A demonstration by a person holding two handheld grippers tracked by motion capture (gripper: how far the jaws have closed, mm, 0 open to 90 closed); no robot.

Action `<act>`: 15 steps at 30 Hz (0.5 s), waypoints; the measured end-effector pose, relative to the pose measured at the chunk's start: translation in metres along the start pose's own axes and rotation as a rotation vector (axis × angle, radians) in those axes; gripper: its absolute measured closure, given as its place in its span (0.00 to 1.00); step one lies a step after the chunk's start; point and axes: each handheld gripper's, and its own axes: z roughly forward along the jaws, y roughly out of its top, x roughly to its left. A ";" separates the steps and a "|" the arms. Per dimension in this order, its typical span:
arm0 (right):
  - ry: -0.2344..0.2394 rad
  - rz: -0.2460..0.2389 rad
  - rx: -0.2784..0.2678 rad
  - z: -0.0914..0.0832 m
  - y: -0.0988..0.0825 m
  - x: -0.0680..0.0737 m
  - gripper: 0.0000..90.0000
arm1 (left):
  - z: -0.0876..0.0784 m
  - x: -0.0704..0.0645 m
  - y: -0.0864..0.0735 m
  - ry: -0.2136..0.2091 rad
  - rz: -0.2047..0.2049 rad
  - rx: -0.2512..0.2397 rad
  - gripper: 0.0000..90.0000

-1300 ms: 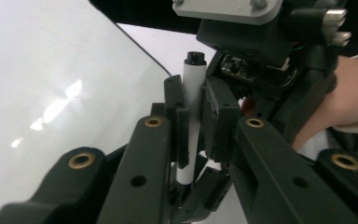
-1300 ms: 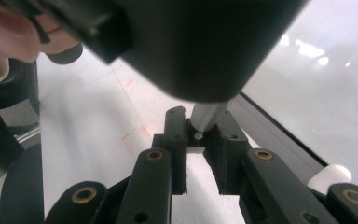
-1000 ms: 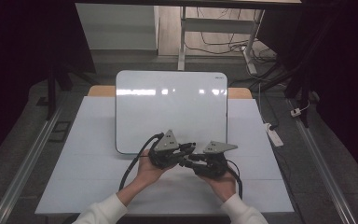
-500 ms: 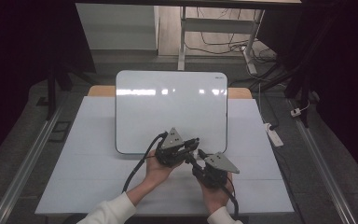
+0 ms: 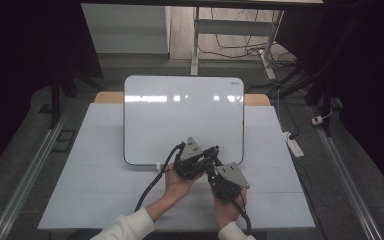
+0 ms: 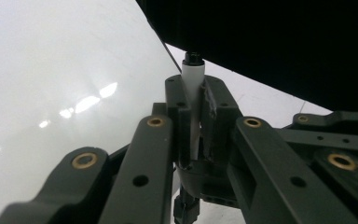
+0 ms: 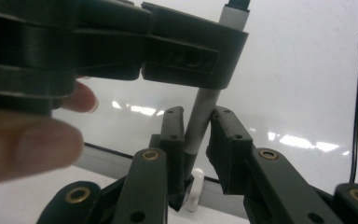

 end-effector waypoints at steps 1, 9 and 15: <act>-0.006 0.002 -0.005 0.000 0.000 0.000 0.85 | 0.000 0.000 0.000 -0.001 -0.003 -0.002 0.90; 0.017 -0.001 -0.027 -0.004 0.005 -0.010 0.90 | -0.011 0.004 0.003 -0.022 -0.015 -0.029 0.76; 0.077 0.036 -0.037 -0.006 0.012 -0.025 0.90 | -0.043 0.023 0.004 -0.024 -0.010 -0.053 0.57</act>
